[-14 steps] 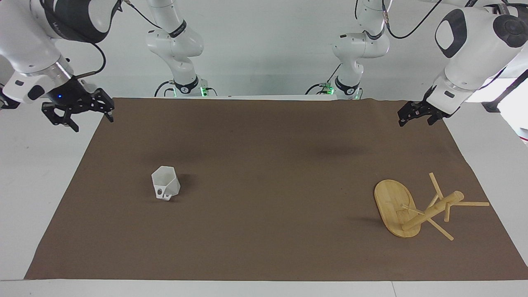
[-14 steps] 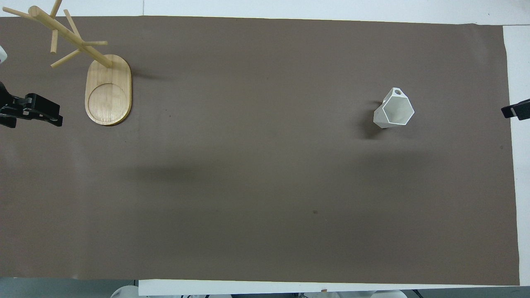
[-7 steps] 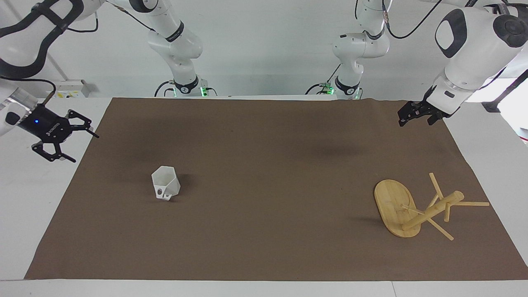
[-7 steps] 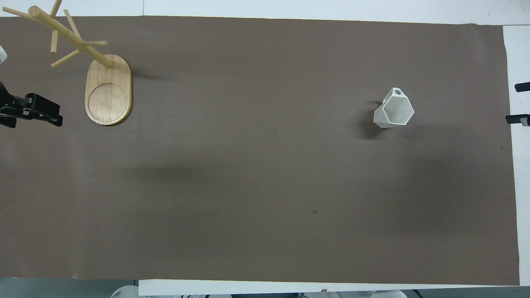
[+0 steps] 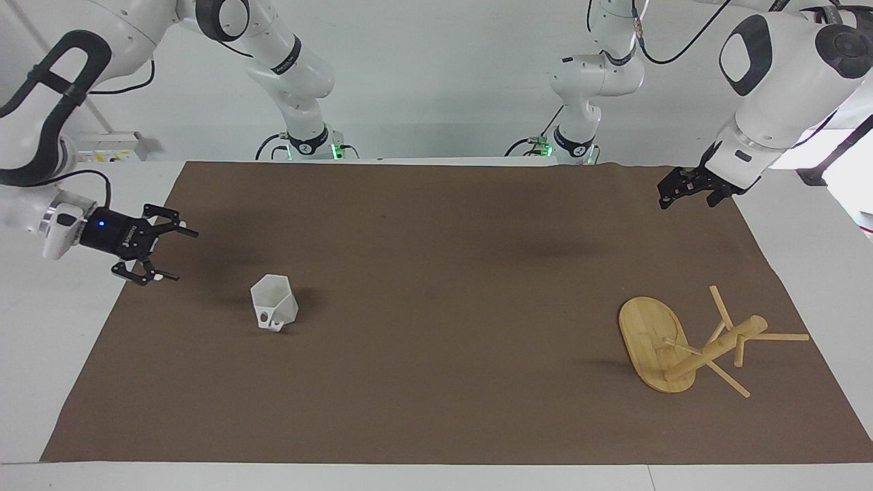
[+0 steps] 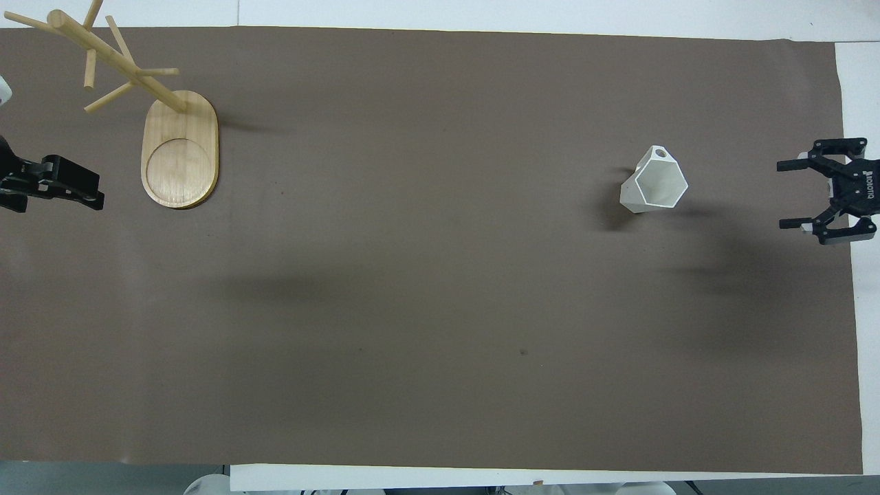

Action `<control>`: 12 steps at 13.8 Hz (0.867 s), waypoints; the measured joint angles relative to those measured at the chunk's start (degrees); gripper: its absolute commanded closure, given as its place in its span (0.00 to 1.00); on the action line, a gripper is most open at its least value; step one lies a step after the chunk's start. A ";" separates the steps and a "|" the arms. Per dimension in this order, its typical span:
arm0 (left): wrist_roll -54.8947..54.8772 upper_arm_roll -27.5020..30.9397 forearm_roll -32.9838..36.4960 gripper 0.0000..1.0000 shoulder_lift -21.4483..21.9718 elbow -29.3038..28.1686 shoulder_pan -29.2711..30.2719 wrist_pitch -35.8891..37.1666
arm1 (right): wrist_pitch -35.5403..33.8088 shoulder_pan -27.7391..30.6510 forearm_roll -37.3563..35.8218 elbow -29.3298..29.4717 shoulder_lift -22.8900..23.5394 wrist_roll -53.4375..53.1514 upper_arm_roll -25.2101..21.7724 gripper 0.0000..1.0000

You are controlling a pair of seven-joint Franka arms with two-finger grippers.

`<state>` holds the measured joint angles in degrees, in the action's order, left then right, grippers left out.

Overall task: Hang cup on rack
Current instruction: 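Reach the right gripper toward the white mug's side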

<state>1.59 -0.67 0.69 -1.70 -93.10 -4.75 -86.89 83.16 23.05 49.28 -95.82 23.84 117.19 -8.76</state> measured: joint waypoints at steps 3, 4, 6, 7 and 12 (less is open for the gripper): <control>0.00 0.00 0.00 0.00 0.00 0.00 0.00 0.00 | -1.20 -0.05 3.71 -0.41 3.98 3.11 0.20 0.00; 0.00 0.00 0.00 0.00 0.00 0.00 0.00 0.00 | -1.22 -0.18 5.04 -0.45 5.40 4.14 0.50 0.00; 0.00 0.00 0.00 0.00 0.00 0.00 0.00 0.00 | -1.22 -0.43 7.55 -0.52 8.03 5.36 1.05 0.00; 0.00 0.00 0.00 0.00 0.00 0.00 0.00 0.00 | -1.22 -0.48 9.13 -0.55 9.56 6.26 1.30 0.00; 0.00 0.00 0.00 0.00 0.00 0.00 0.00 0.00 | -1.01 -0.91 13.20 -0.49 12.49 7.90 2.88 0.00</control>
<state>1.59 -0.67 0.69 -1.70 -93.10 -4.75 -86.89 82.15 22.13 62.48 -96.31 36.33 125.09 -5.87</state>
